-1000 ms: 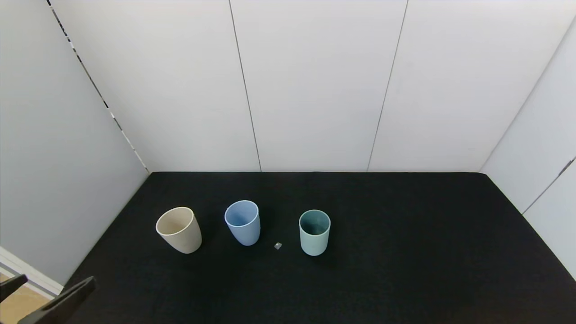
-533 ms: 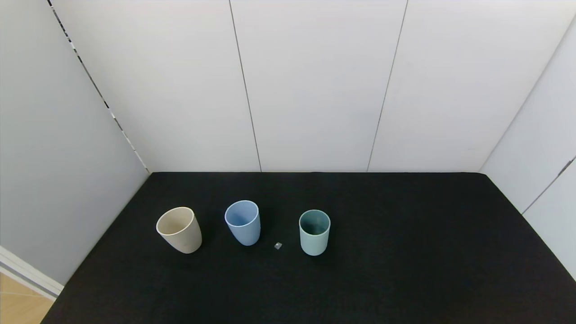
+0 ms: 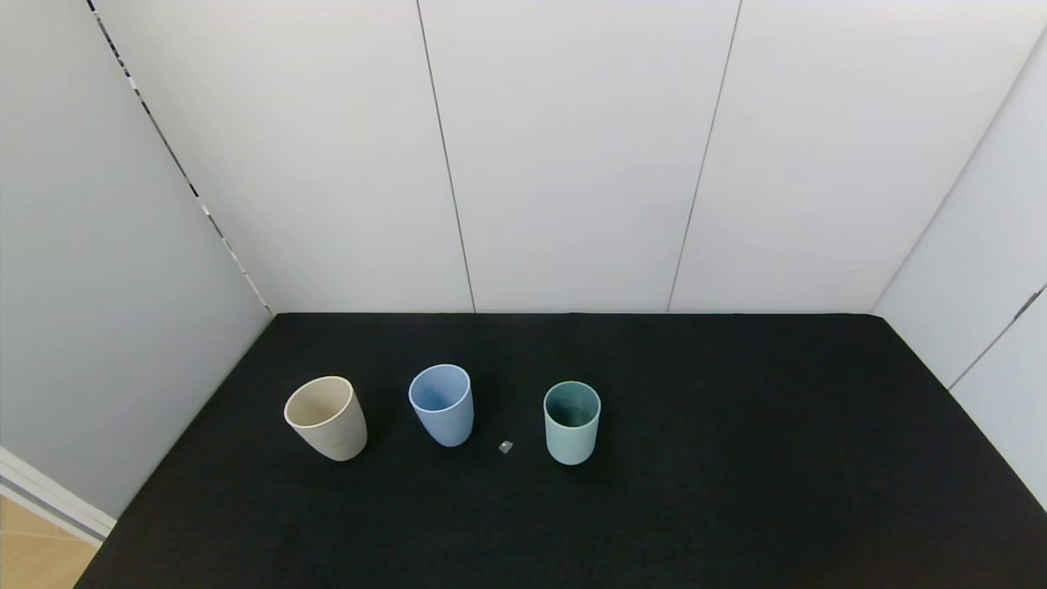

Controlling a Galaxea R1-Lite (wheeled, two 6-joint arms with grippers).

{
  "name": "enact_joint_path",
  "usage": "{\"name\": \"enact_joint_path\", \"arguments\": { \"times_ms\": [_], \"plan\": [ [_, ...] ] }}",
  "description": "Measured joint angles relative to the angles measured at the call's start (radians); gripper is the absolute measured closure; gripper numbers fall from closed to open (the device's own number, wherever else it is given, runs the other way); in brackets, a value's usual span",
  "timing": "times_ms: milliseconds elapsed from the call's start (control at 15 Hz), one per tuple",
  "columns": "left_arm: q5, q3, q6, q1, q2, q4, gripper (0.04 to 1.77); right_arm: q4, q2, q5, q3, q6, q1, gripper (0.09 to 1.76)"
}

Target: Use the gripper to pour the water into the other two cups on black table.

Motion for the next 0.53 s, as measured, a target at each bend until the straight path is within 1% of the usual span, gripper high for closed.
{"name": "enact_joint_path", "arguments": {
  "times_ms": [133, 267, 533],
  "plan": [
    [0.007, 0.034, 0.026, 0.001, -0.016, -0.016, 0.09, 0.0, 0.0, 0.0, 0.0, 0.0, 0.0, 0.14],
    [0.006, 0.07, 0.044, 0.0, -0.021, -0.076, 0.09, 0.0, 0.0, 0.0, 0.0, 0.0, 0.0, 0.14],
    [-0.016, 0.104, 0.038, 0.001, -0.023, -0.105, 0.09, 0.0, 0.0, -0.001, 0.0, 0.0, 0.0, 0.14]
  ]
}}
